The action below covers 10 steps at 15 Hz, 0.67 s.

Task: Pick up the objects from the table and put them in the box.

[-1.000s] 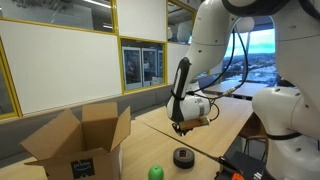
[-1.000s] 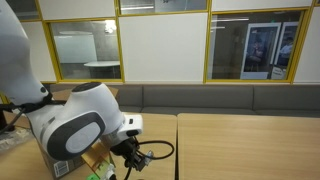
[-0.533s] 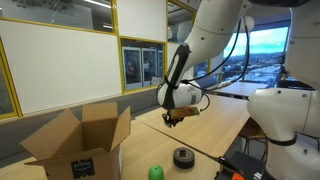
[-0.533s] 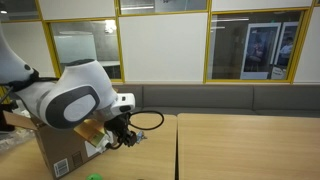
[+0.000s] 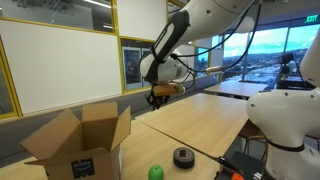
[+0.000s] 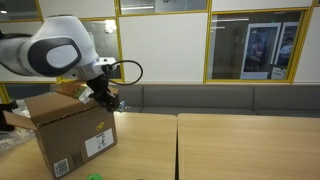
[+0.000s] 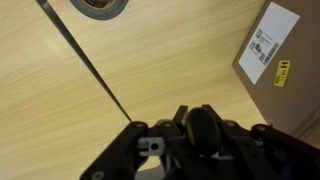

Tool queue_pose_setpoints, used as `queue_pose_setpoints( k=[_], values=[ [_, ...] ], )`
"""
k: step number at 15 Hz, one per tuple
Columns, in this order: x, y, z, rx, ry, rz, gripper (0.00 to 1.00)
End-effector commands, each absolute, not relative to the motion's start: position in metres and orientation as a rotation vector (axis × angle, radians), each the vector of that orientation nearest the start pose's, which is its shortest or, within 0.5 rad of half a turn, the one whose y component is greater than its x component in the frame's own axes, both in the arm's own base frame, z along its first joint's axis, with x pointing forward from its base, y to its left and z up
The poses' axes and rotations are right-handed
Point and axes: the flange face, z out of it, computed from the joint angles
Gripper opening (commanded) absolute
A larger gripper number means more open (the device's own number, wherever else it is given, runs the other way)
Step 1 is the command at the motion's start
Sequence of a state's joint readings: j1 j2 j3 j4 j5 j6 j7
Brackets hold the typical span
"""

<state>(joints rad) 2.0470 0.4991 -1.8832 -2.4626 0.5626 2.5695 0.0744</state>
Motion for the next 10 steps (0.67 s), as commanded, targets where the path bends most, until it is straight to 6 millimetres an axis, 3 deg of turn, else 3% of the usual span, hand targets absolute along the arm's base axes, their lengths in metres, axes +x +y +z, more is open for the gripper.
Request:
queue_pose_setpoints(
  k=[1, 5, 10],
  values=[
    [0.472, 0.107, 0.46, -3.122, 0.443, -0.667, 0.18],
    [0.47, 0.141, 0.501, -3.094, 0.347, -0.681, 0.18],
    [0.473, 0.179, 0.508, -3.032, 0.234, -0.69, 0.18]
  ],
)
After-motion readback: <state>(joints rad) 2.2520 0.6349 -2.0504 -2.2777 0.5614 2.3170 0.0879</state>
